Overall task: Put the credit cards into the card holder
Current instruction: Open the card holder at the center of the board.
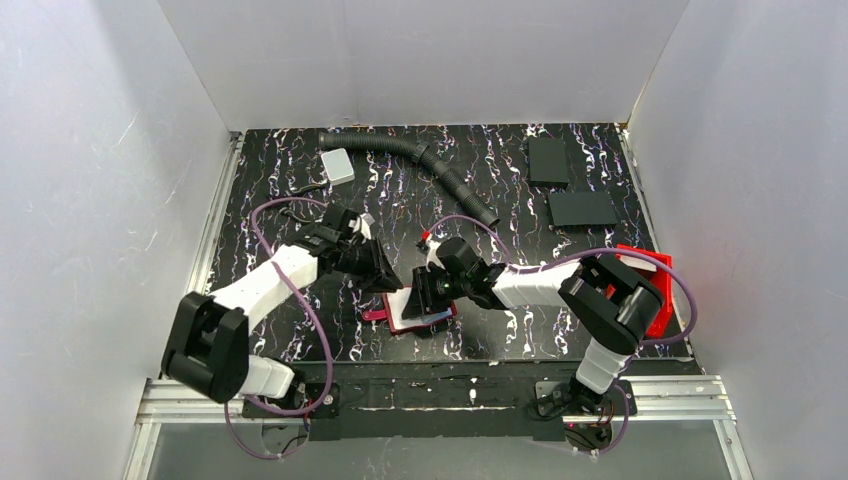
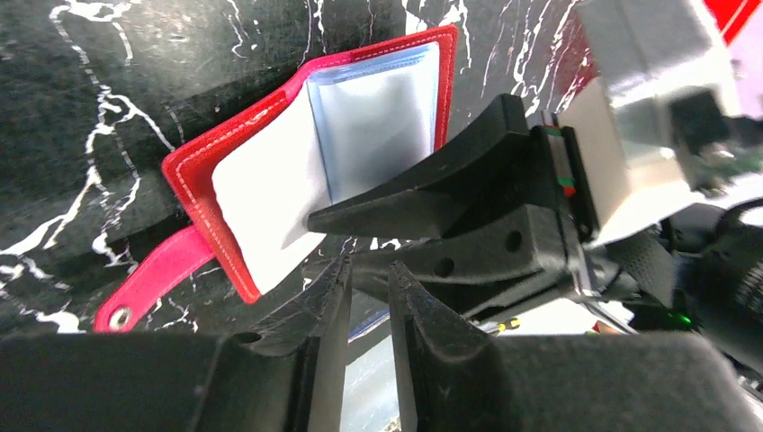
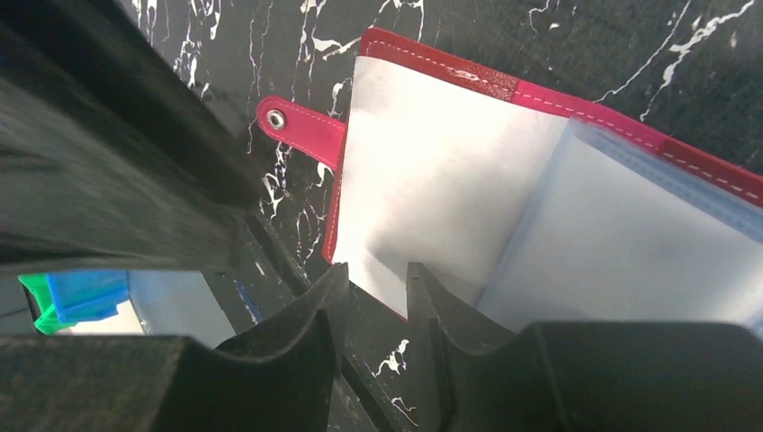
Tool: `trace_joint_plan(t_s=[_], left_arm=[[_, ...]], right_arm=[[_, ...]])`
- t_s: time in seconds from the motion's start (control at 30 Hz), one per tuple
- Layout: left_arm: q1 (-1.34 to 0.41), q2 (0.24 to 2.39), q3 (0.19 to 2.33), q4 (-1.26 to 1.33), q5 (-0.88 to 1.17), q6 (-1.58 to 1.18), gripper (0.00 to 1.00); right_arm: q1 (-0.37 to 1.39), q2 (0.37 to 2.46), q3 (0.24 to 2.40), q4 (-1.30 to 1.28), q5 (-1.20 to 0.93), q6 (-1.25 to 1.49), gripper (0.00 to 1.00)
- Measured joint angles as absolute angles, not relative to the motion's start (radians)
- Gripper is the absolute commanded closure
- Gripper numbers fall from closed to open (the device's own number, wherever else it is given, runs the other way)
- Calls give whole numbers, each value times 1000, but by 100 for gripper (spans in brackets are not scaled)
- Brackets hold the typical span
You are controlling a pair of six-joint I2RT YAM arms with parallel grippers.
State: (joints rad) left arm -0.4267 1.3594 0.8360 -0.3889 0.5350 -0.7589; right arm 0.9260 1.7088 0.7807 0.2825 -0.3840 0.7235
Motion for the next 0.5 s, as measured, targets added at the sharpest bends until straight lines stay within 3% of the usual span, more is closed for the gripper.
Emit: trace_joint_plan(t_s=[0.2, 0.37, 0.5], left_arm=[[-477, 1462, 811, -298, 530, -767, 89], [-477, 1490, 751, -286, 498, -757, 90], [-477, 1497, 743, -282, 486, -748, 91]], right_arm=[[926, 1704, 781, 281, -372, 730, 58], [922, 1627, 781, 178, -327, 706, 38], [904, 1516, 781, 84, -281, 674, 30]])
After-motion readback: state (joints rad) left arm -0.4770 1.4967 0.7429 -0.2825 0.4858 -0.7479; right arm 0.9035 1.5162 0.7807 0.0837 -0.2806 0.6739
